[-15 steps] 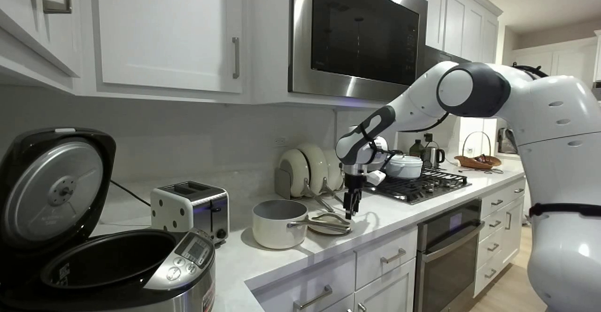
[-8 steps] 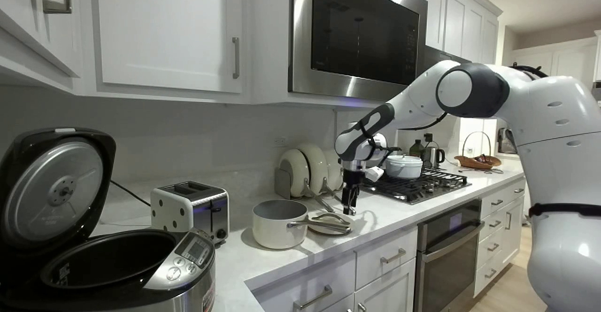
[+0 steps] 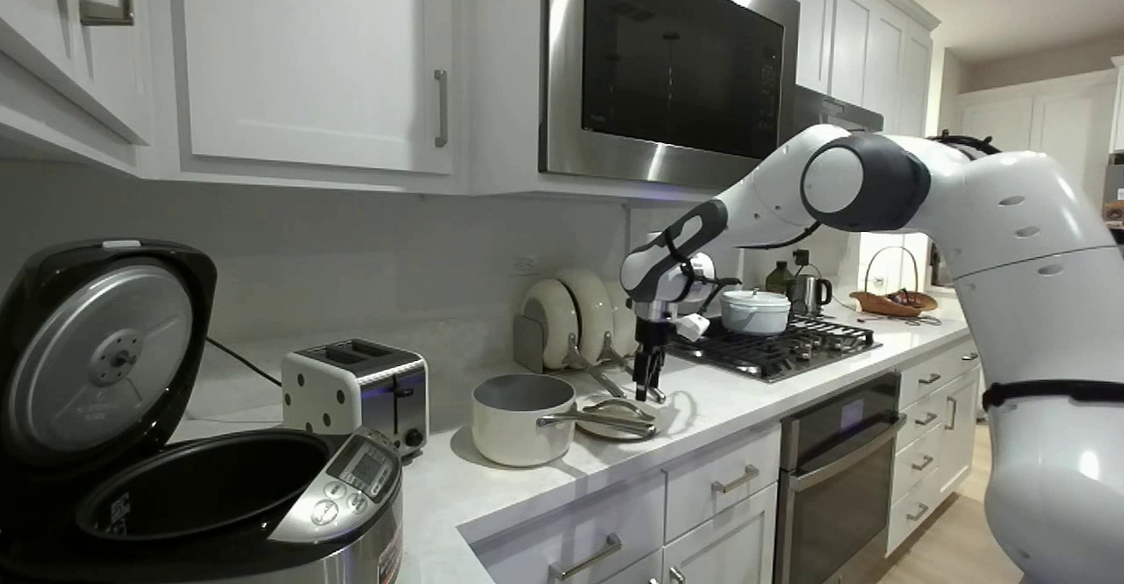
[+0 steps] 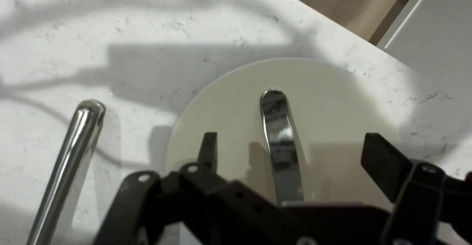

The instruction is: Remove the lid from the countertop and place it on the white pot

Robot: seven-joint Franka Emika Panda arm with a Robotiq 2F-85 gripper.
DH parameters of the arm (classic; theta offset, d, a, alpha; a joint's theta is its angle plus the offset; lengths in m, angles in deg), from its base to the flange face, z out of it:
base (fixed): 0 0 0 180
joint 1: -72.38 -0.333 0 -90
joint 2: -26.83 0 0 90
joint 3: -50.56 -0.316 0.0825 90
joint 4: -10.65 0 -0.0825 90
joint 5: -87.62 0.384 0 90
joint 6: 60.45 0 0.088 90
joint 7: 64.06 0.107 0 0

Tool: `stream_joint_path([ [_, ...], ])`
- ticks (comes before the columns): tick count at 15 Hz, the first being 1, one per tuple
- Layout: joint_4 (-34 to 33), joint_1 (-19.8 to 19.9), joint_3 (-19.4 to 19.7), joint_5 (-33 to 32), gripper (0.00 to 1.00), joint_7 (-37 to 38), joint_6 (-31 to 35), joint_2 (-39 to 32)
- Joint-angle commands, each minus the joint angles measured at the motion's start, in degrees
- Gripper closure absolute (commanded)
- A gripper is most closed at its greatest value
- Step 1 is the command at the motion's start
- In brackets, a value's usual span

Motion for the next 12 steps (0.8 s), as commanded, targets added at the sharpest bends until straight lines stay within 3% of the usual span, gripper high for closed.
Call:
stream_joint_path([
  [1, -4.9, 0.7, -1.7, 0.8, 0.0, -1.5, -3.2, -2.9],
  [12, -15.0, 0.1, -2.8, -0.5, 0.0, 0.5, -9.4, -10.8],
])
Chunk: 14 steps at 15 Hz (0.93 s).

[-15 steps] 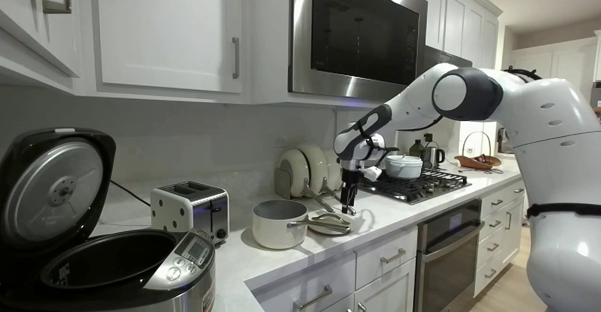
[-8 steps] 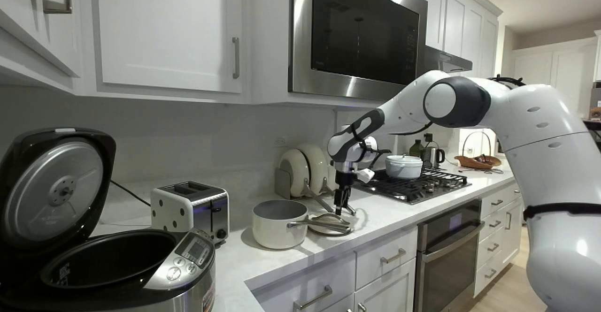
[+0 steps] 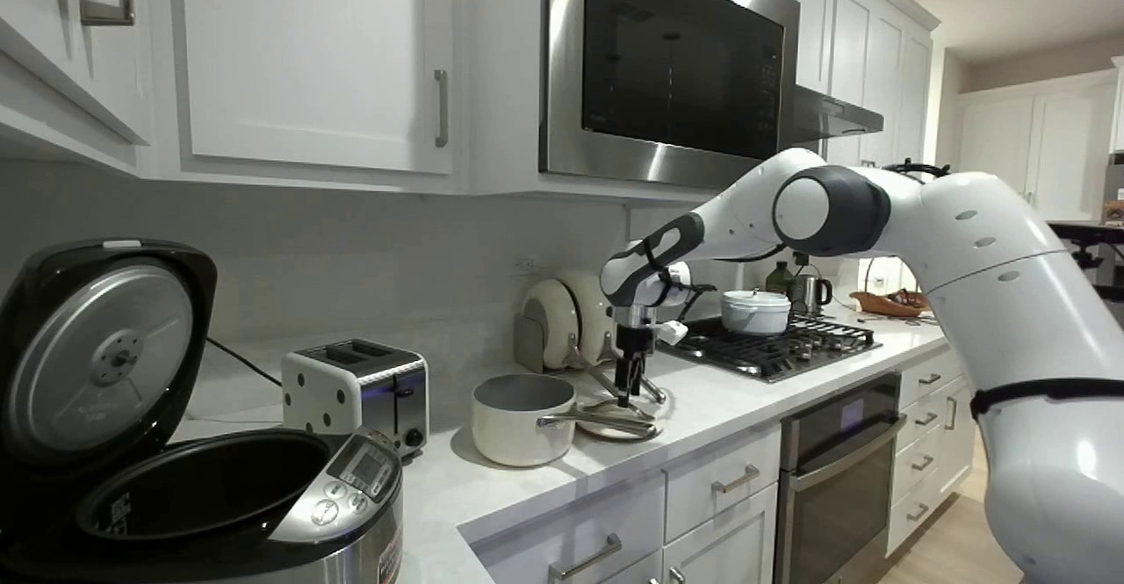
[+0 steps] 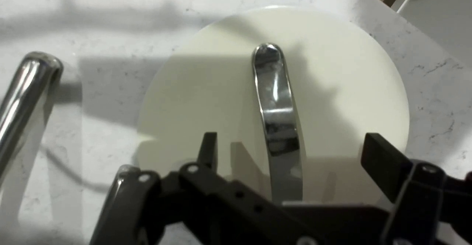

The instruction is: Remove the lid from the countertop and place it on the white pot

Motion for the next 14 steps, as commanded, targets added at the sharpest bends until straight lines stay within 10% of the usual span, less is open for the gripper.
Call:
stream_joint_path([
  [1, -4.8, 0.2, -0.6, -0.5, 0.15, 0.5, -3.4, -3.0],
  [11, -8.2, -0.2, -0.8, -0.8, 0.95, 1.0, -3.7, -5.4],
  [14, -8.6, -0.3, -0.9, -0.9, 0.94, 1.4, -4.0, -5.6],
])
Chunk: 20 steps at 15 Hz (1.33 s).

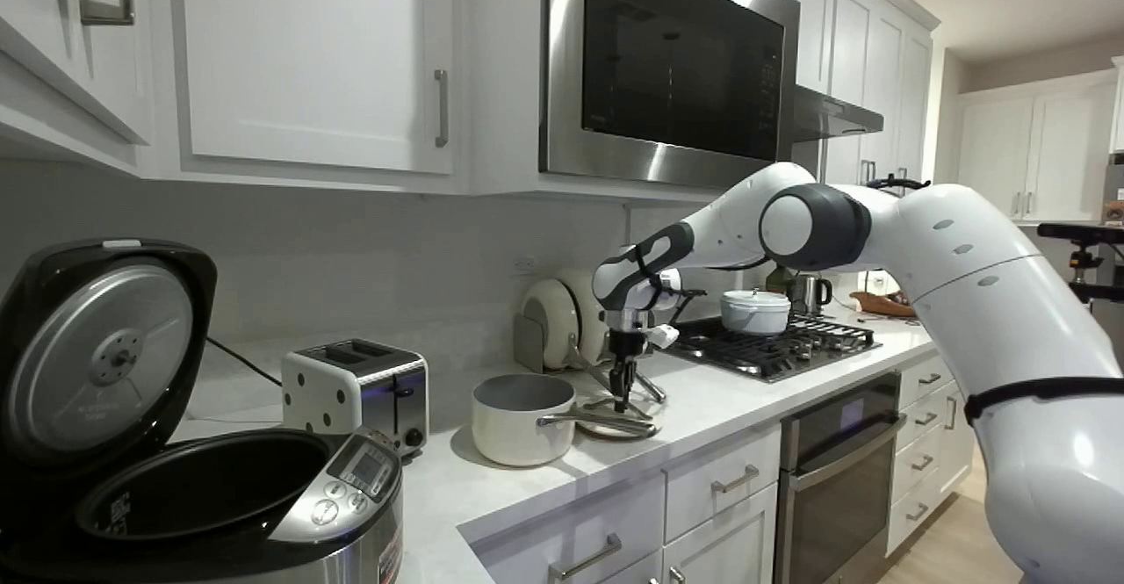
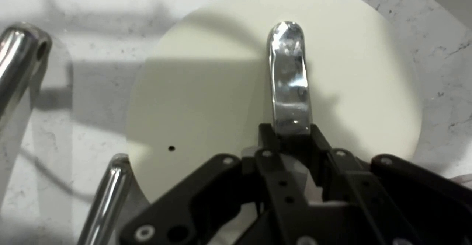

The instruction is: Remove the lid from the countertop and place it on the white pot

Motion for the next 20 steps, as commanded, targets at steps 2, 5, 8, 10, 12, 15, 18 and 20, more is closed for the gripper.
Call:
stream_joint_path([
  [2, -3.1, -0.2, -0.4, -0.7, 0.94, 1.8, -2.3, -1.1],
  [5, -3.5, -0.1, -0.3, -0.4, 0.94, 2.7, -3.3, -0.8],
  [8, -3.9, -0.1, -0.2, -0.2, 0.94, 4.7, -4.2, -0.6],
  [10, -4.0, -0.1, -0.1, -0.1, 0.94, 6.6, -5.6, -0.1],
  [12, -4.3, 0.1, -0.2, 0.2, 0.94, 8.4, -8.0, 0.3],
  [15, -4.6, 0.4, -0.1, 0.4, 0.94, 11.1, -10.5, 0.8],
  [18, -4.0, 0.6, -0.1, 0.4, 0.94, 13.0, -11.6, 1.7],
  [20, -3.3, 0.8, 0.0, 0.4, 0.94, 14.2, -11.8, 2.3],
])
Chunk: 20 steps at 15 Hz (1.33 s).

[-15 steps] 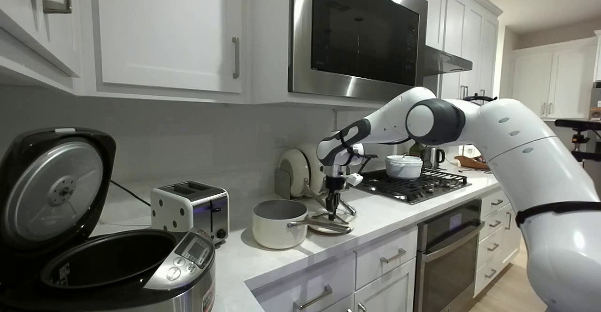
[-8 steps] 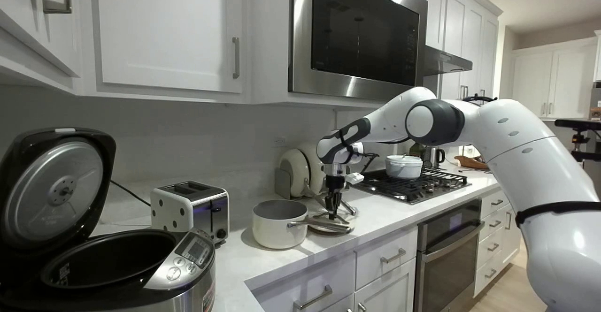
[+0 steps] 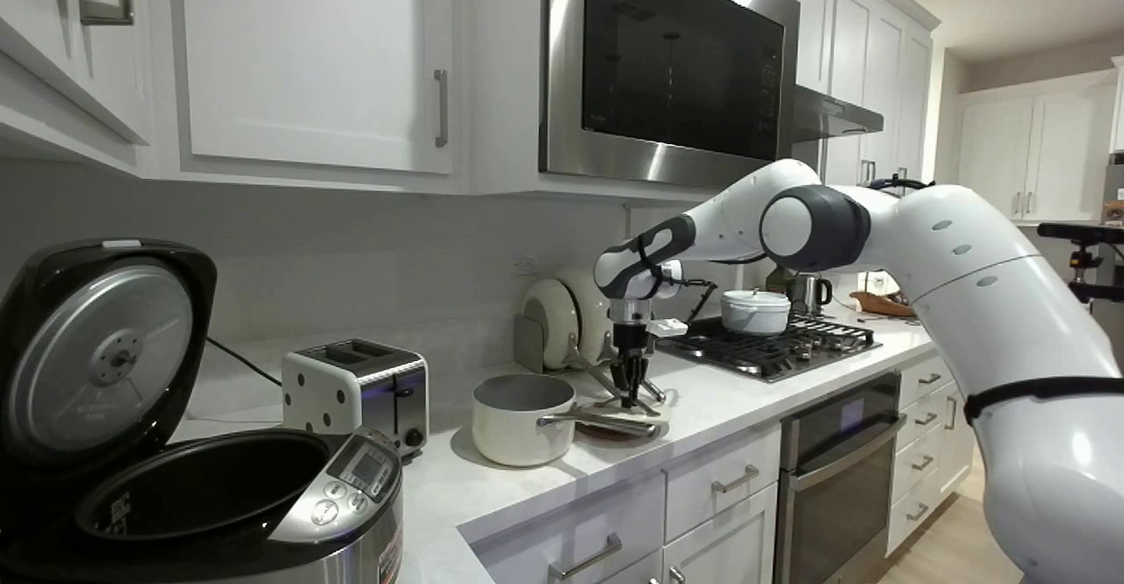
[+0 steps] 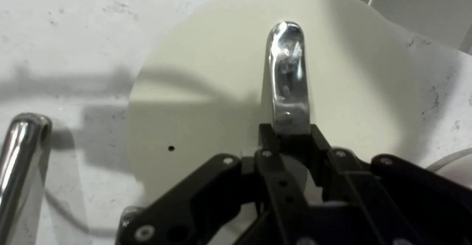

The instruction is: Remove the lid from the countertop and place it on the white pot

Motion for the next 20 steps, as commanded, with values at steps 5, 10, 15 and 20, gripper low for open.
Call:
stream_joint_path([
  [5, 2.2, -0.3, 0.4, 0.1, 0.94, 7.3, -4.3, 4.7],
  [10, 5.8, -0.7, 0.9, 0.2, 0.94, 12.3, -6.6, 8.8],
  [15, 12.7, -0.5, 1.5, 0.4, 0.94, 13.9, -8.2, 14.4],
  [20, 21.8, -0.7, 2.9, 0.4, 0.94, 14.1, -7.4, 20.8],
])
